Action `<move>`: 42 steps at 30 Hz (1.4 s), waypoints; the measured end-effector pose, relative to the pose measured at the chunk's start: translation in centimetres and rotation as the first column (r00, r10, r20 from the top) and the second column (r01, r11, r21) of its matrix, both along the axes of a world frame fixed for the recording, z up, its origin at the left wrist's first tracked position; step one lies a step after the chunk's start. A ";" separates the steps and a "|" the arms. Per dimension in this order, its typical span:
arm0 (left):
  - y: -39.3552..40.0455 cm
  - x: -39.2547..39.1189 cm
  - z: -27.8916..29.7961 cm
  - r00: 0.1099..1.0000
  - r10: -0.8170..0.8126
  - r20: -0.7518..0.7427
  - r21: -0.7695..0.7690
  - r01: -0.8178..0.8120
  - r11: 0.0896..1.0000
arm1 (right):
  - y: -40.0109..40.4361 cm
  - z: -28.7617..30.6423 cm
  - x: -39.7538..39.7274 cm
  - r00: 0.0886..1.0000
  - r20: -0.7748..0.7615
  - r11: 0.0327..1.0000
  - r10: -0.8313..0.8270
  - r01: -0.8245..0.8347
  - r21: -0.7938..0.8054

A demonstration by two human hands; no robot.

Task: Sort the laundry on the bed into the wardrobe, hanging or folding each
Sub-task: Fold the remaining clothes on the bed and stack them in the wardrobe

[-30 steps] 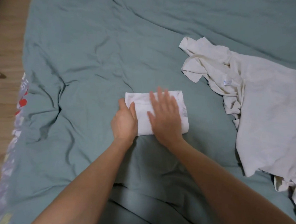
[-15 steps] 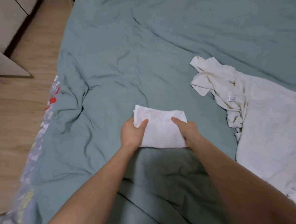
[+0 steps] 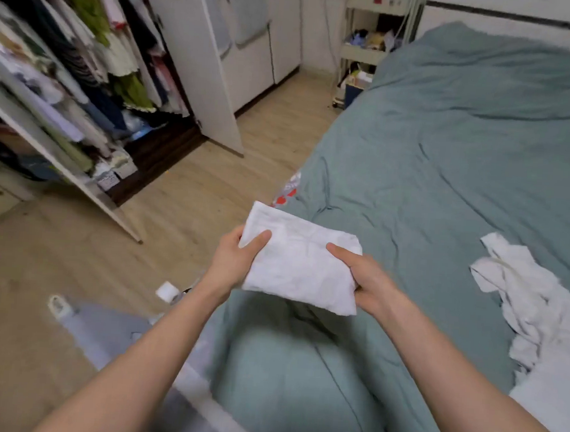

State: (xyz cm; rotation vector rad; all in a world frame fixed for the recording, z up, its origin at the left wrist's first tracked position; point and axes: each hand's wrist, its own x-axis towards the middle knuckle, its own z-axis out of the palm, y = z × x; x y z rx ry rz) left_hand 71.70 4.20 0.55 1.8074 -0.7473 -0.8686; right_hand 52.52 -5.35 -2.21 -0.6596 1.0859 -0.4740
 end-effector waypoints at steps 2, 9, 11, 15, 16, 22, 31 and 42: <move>3.4 3.7 3.0 0.998 0.055 0.016 -0.033 -0.055 0.998 | 2.5 2.6 4.2 0.996 0.027 0.996 0.081 -0.079 -0.044; 15.9 19.9 8.6 0.953 0.298 0.051 -0.118 -0.290 0.950 | 10.8 8.5 23.8 0.941 -0.159 0.783 0.298 -0.336 -0.523; 19.1 25.1 9.5 0.934 0.356 0.032 -0.146 -0.348 0.926 | 13.3 9.9 29.9 0.932 -0.163 0.720 0.324 -0.355 -0.596; 24.7 35.4 11.5 0.899 0.433 0.063 -0.175 -0.417 0.892 | 17.8 12.6 41.6 0.927 -0.122 0.672 0.354 -0.343 -0.656; 25.1 36.5 12.0 0.894 0.442 0.068 -0.175 -0.426 0.888 | 18.1 13.1 42.9 0.928 -0.116 0.664 0.353 -0.336 -0.667; 25.7 50.1 14.7 0.888 0.438 0.138 -0.181 -0.413 0.893 | 19.0 16.0 55.9 0.950 -0.063 0.713 0.305 -0.271 -0.647; 13.9 63.7 15.0 0.900 0.366 0.237 -0.194 -0.325 0.926 | 7.5 17.6 69.0 0.973 -0.110 0.631 0.201 -0.215 -0.746; -11.2 77.8 18.8 0.870 0.233 0.434 -0.206 -0.156 0.966 | -12.4 23.0 80.8 0.994 -0.108 0.565 -0.009 -0.084 -0.821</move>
